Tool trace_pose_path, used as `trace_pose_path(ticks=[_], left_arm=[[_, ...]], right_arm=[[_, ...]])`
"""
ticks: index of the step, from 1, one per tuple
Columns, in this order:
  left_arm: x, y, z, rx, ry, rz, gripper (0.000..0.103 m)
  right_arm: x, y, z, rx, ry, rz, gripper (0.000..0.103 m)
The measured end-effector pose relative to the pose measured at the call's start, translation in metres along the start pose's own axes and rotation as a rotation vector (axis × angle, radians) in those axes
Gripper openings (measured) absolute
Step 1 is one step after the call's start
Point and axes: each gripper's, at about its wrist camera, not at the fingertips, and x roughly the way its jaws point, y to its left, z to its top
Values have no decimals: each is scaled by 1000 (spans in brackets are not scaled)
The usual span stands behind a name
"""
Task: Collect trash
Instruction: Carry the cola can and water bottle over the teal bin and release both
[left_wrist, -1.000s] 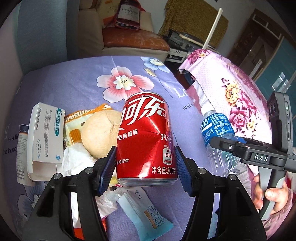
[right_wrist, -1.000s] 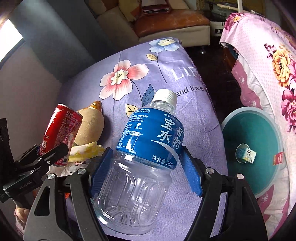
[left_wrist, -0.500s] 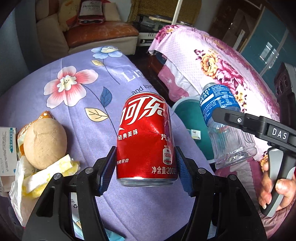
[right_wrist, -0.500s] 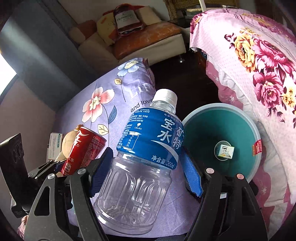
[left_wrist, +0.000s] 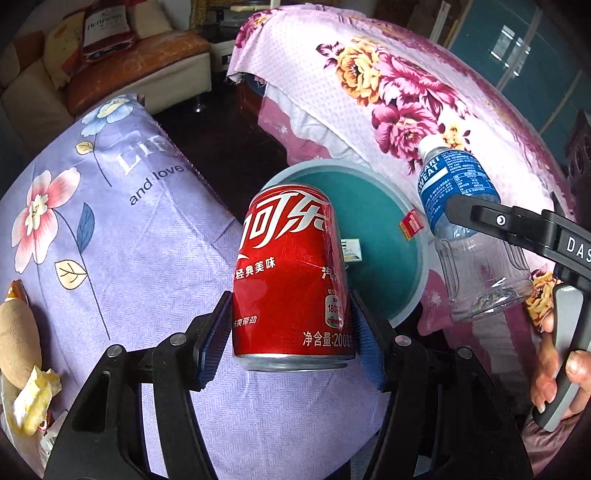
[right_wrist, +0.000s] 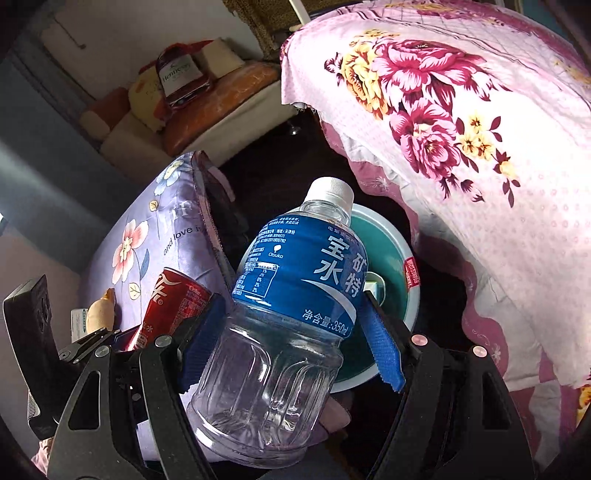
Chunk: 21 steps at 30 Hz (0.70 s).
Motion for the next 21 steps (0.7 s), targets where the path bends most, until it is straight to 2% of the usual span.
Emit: trace_pose_path(ticks=[5,10,13,21], left_arm=[[25,-21,2,45,54,6,62],[42,-27,2,62,91,19,63],[45,-27,2,60,90,26,63],[40,-20,2,22,80,17,74]], right_arm=[[5,-15,0,21,10,-6,70],[12,-20,0,22,24,-8,70],[16,-19,0,16,35,-9,70],[23,-17,1,10,55,-11,70]])
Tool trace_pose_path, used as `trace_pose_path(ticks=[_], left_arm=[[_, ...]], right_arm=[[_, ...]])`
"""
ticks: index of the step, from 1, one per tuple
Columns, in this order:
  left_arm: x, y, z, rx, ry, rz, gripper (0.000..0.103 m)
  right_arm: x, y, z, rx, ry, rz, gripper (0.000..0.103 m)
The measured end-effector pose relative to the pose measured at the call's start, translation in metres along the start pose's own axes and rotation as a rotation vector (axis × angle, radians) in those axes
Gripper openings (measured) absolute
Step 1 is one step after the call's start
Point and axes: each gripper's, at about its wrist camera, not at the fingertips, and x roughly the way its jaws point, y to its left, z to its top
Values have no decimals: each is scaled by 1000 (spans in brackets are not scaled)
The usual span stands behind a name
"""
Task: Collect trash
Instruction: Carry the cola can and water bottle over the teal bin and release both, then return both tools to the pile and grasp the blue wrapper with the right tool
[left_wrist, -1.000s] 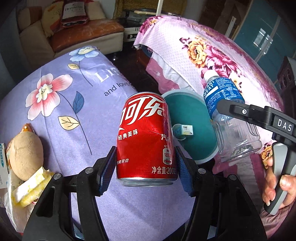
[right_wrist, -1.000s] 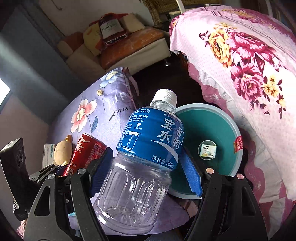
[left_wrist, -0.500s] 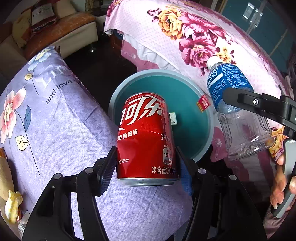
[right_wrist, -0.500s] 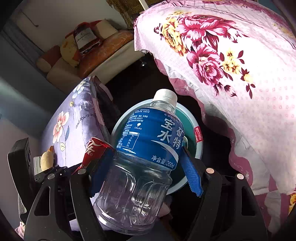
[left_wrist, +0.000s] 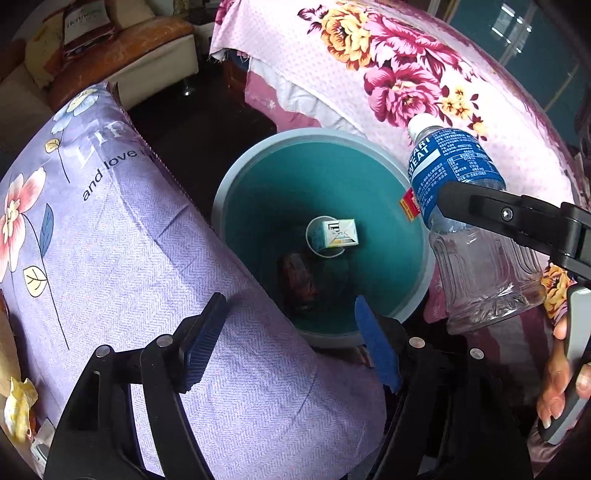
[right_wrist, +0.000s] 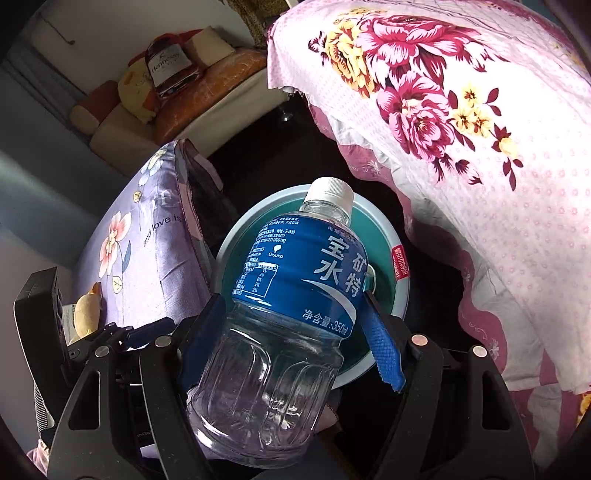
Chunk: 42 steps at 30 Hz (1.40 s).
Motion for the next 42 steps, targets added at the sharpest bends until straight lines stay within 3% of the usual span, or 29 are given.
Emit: trace_pose_path(ticks=[5,14,19,30,42], left_arm=[[-8,7,-4,-36,-23,1,86],[-30,29,-11,-107,-80,-15,91],[-40,44,-16,-146,-99,-31,92],[-58,76,-35,-231,-137,-66,92],[-98,128,-75,-321,-206,-70,92]], right_arm=[[5,3,-1,-9,15,-7,70],[19,7,-6,-10,62,-42,71],[29,9,-12,7,110,-55,71],[24,36,-14,-27,109,-82,75],[22,98,-26,-121,130,-92,77]])
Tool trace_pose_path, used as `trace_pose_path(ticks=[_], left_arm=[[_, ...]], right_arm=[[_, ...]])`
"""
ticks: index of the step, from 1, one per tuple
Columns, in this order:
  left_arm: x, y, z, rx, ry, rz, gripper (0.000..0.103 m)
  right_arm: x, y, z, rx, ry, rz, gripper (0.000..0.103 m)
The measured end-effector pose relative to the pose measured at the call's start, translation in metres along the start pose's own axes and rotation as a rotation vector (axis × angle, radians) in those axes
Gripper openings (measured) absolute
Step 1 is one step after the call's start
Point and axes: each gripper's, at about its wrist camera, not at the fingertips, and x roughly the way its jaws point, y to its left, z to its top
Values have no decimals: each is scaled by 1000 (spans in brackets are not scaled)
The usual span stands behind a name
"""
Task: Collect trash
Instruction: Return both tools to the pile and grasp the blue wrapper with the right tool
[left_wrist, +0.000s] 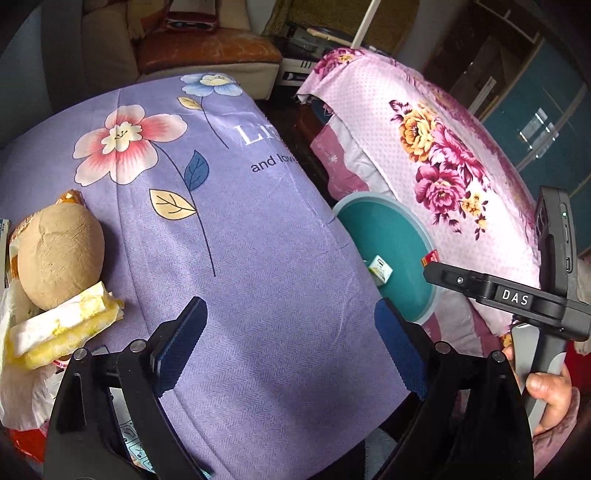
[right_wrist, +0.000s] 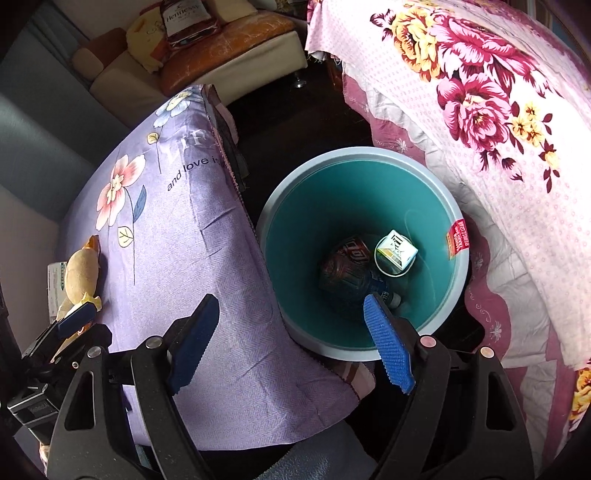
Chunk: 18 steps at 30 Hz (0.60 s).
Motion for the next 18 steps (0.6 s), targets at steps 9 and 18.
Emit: trace_pose_path(ticks=[9,18], left_arm=[[-53,66,-20,-87,-64,33,94],[-93,136,-51,-184,-110,100,95]], right_arm=[[11,89,-19,-160,58,21,79],[32,180,-56,-338,168,80,79]])
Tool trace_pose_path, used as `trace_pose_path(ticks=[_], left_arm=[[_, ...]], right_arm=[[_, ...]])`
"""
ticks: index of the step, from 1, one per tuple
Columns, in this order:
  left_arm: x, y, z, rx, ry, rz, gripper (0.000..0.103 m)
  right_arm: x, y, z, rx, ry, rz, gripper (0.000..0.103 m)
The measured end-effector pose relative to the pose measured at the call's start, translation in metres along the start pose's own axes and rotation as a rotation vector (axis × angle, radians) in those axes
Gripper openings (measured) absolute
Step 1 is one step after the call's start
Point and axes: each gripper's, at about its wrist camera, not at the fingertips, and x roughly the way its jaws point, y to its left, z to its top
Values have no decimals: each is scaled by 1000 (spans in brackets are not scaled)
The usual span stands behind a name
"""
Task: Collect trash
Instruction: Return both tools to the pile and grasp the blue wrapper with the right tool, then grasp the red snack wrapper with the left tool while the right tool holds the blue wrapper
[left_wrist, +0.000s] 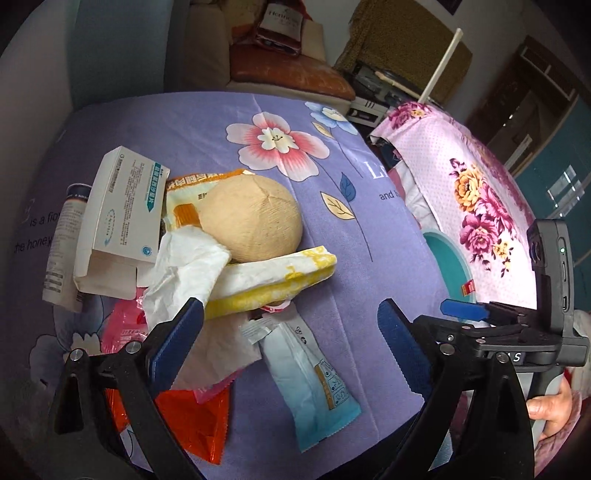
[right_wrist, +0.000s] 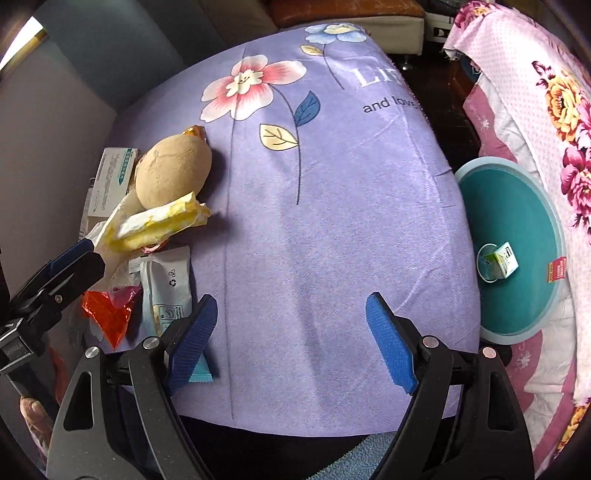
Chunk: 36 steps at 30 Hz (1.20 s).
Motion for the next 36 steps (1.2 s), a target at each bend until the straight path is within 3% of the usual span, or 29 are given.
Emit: trace_pose_path(ticks=[12,23,27,30,31,32,36], left_arm=[[-27,68,-27,-91,-8,70,95],[-20,101,-62,-128,43,154,95],[-12,107,-68,-144,76,158,95],[-7,106,-70,-143,85,151,95],[-6,105,-71,-141,87,147,95],[-3,103,-71,-139,90,146,95],[4,95,-71,-120,100,144,96]], right_arm=[[39,75,-10,-137,114,54,79],[58,104,-12,-191,107,41,78],[64,112,-15,-218,108,39,68],[70,120,-19,-245,116,34,54],[72,122,-20,-252,117,31,42],[73,123,-21,-257,117,31,37],[65,118,-24,-254,80,29,34]])
